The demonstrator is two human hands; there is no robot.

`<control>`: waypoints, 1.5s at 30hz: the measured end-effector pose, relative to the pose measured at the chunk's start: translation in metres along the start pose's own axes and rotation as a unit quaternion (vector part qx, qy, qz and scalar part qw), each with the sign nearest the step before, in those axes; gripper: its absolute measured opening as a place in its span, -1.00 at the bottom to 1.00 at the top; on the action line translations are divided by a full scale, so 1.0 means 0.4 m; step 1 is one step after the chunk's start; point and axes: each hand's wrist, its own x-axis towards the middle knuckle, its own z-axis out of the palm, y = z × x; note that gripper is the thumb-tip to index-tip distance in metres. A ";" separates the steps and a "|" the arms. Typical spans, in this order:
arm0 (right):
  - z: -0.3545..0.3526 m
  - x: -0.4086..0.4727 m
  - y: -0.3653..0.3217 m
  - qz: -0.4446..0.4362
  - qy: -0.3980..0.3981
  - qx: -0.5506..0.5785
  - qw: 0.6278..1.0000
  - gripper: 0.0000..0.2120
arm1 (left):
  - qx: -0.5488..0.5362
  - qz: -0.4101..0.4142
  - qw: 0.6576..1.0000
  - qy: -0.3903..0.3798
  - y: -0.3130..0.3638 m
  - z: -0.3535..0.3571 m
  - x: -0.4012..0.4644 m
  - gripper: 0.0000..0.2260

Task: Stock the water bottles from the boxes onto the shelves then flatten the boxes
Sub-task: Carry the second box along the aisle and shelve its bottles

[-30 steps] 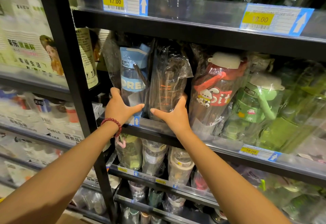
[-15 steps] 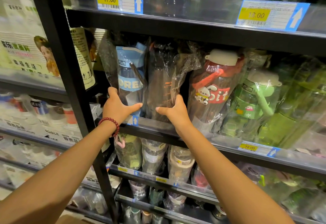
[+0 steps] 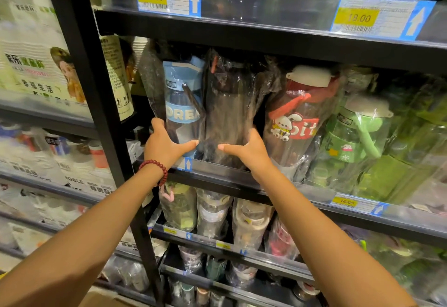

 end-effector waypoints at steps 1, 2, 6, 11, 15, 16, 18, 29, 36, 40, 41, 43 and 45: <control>0.001 -0.001 0.003 -0.003 -0.008 0.007 1.000 -0.30 | 0.000 -0.001 1.000 0.000 0.000 0.001 0.000 -0.33; 0.008 -0.003 0.005 -0.006 -0.004 0.008 1.000 -0.33 | 0.001 -0.002 1.000 0.000 0.000 0.001 0.000 -0.33; 0.050 -0.012 0.003 -0.004 0.052 -0.060 0.997 -0.08 | 0.010 -0.001 1.000 0.007 0.004 0.001 -0.003 -0.32; 0.045 -0.011 0.011 -0.039 0.083 -0.121 0.988 -0.23 | 0.005 0.003 1.000 0.007 0.006 0.001 -0.006 -0.32; 0.029 -0.010 0.021 -0.038 0.065 -0.098 0.992 -0.24 | 0.004 0.007 1.000 0.006 0.004 0.003 -0.007 -0.33; 0.026 -0.010 0.022 -0.040 0.058 -0.090 0.993 -0.25 | 0.002 0.009 1.000 0.005 0.003 0.002 -0.005 -0.33; 0.021 -0.010 0.025 -0.042 0.043 -0.077 0.995 -0.24 | -0.007 0.012 1.000 -0.002 0.000 0.000 -0.001 -0.34; 0.023 -0.023 0.010 -0.023 0.011 -0.078 0.997 -0.40 | -0.028 0.021 0.998 -0.057 -0.018 -0.024 0.005 -0.36; 0.018 -0.050 -0.014 0.003 0.031 -0.061 0.998 -0.12 | -0.004 -0.001 0.999 -0.054 -0.011 -0.024 -0.011 -0.34; 0.002 -0.088 -0.008 -0.004 0.032 -0.077 0.997 -0.18 | -0.012 0.010 0.998 -0.053 -0.008 -0.035 -0.030 -0.35; -0.003 -0.100 -0.008 -0.004 0.027 -0.076 0.997 -0.21 | -0.026 0.010 0.998 -0.057 -0.006 -0.044 -0.039 -0.35; -0.010 -0.127 -0.012 -0.009 0.017 -0.073 0.997 -0.26 | -0.054 -0.001 0.996 -0.066 -0.007 -0.065 -0.059 -0.34; -0.012 -0.156 -0.018 -0.021 0.010 -0.072 0.997 -0.32 | -0.093 -0.043 0.992 -0.069 -0.011 -0.095 -0.091 -0.34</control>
